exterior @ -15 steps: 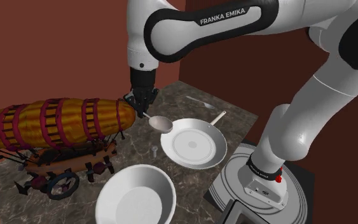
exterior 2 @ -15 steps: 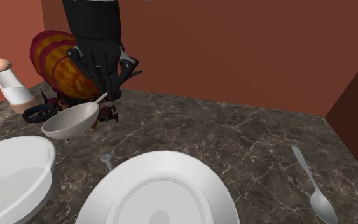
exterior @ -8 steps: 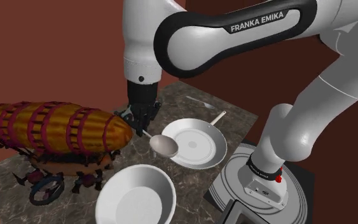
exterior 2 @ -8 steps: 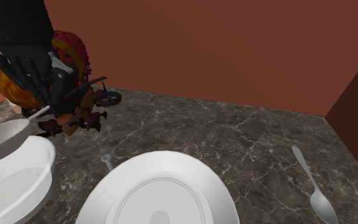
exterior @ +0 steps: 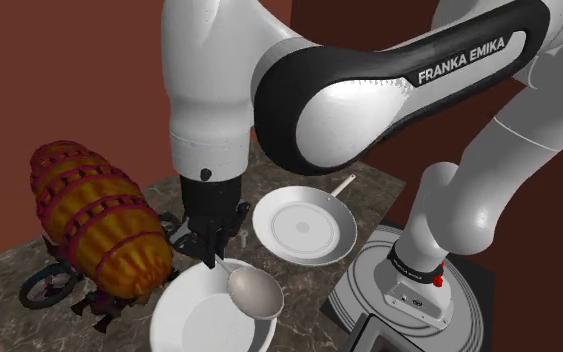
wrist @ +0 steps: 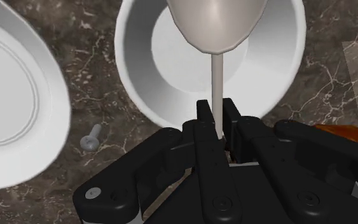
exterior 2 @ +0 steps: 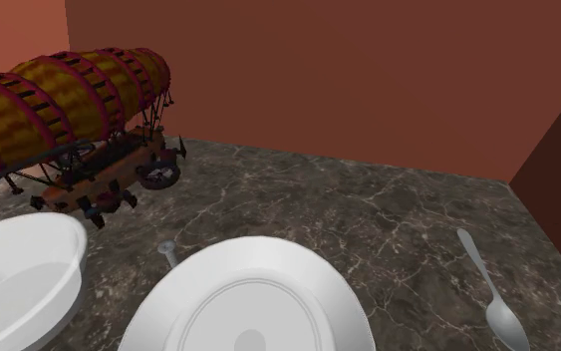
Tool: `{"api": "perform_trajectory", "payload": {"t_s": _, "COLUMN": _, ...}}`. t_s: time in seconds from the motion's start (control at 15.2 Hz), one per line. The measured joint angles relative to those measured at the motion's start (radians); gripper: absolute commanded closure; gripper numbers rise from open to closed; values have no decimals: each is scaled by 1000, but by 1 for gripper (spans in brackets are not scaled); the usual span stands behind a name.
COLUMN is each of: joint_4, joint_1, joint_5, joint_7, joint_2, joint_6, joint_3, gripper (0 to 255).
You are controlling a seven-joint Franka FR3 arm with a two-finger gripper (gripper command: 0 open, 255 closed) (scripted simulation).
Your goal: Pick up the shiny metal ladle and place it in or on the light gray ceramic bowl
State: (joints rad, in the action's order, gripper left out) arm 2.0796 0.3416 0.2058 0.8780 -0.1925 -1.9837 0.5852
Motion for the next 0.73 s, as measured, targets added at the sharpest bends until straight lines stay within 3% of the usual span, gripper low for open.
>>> {"api": "perform_trajectory", "payload": {"t_s": 0.2, "joint_4": -2, "joint_1": 23, "joint_5": -5, "joint_7": 65, "joint_2": 14, "joint_6": -19, "joint_3": 42, "gripper": 255}}
{"api": "perform_trajectory", "payload": {"t_s": 0.73, "joint_4": 71, "joint_1": 27, "joint_5": -18, "joint_7": 79, "joint_2": 51, "joint_6": -126, "joint_3": 61, "gripper": 255}}
